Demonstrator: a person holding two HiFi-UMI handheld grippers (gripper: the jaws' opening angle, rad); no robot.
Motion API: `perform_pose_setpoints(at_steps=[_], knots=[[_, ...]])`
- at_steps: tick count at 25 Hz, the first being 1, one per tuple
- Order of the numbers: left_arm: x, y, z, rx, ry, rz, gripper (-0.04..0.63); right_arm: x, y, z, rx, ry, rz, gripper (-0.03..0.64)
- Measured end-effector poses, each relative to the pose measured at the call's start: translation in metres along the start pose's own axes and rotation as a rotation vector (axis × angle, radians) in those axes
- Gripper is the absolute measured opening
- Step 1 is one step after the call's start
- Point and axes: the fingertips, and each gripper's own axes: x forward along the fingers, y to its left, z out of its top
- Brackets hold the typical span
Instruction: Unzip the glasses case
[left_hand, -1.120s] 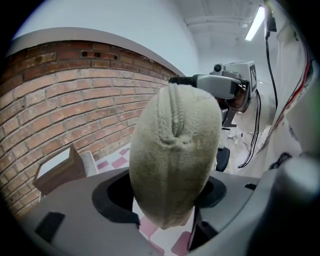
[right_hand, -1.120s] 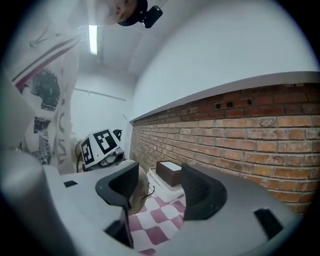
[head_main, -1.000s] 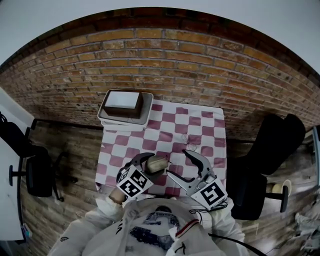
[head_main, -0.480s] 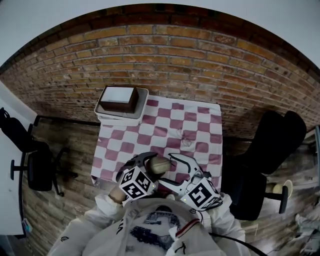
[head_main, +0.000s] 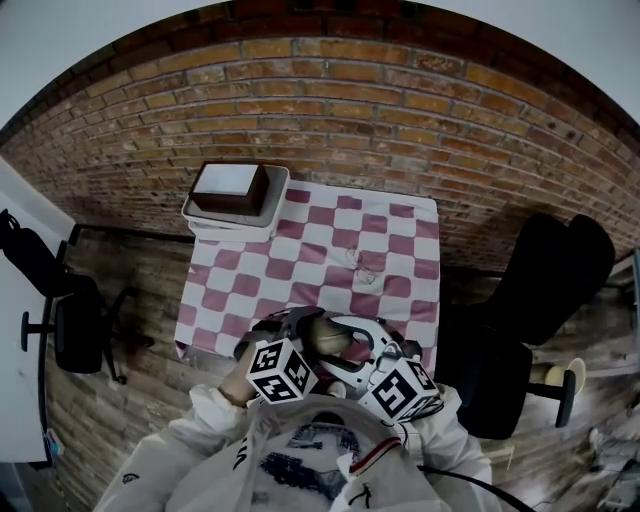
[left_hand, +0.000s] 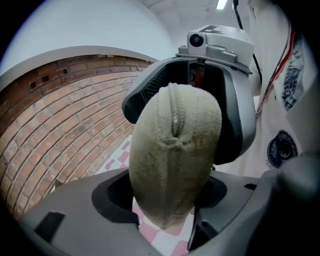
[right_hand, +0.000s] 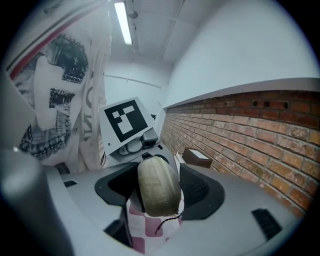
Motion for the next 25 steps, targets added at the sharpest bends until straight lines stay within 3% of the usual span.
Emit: perform_pose_setpoints(at_steps=[7,10,15,18,22,25], knots=[[0.0,-0.001,0.005,0.026,0.008,0.017,0.293,-0.007,0.002,0.003,-0.034,-0.024,0.016,0.264],[-0.001,-0.006,0.009,0.005,-0.024,-0.02,0.293,-0.011,0.003,0.007,-0.026,-0.051,0.036,0.258],[-0.01,-0.011,0.019,0.013,-0.115,-0.066,0.293,-0.022,-0.001,0.015,0.039,-0.111,0.058,0.252],[-0.023,-0.012,0.028,-0.018,-0.214,-0.108,0.293,-0.03,-0.004,0.019,0.077,-0.135,0.086,0.25],[-0.053,-0.011,0.044,-0.115,-0.394,-0.193,0.295,-0.042,-0.012,0.048,0.184,-0.323,0.101,0.249],[-0.064,-0.011,0.045,-0.119,-0.429,-0.214,0.302,-0.044,-0.015,0.064,0.239,-0.41,0.096,0.249]])
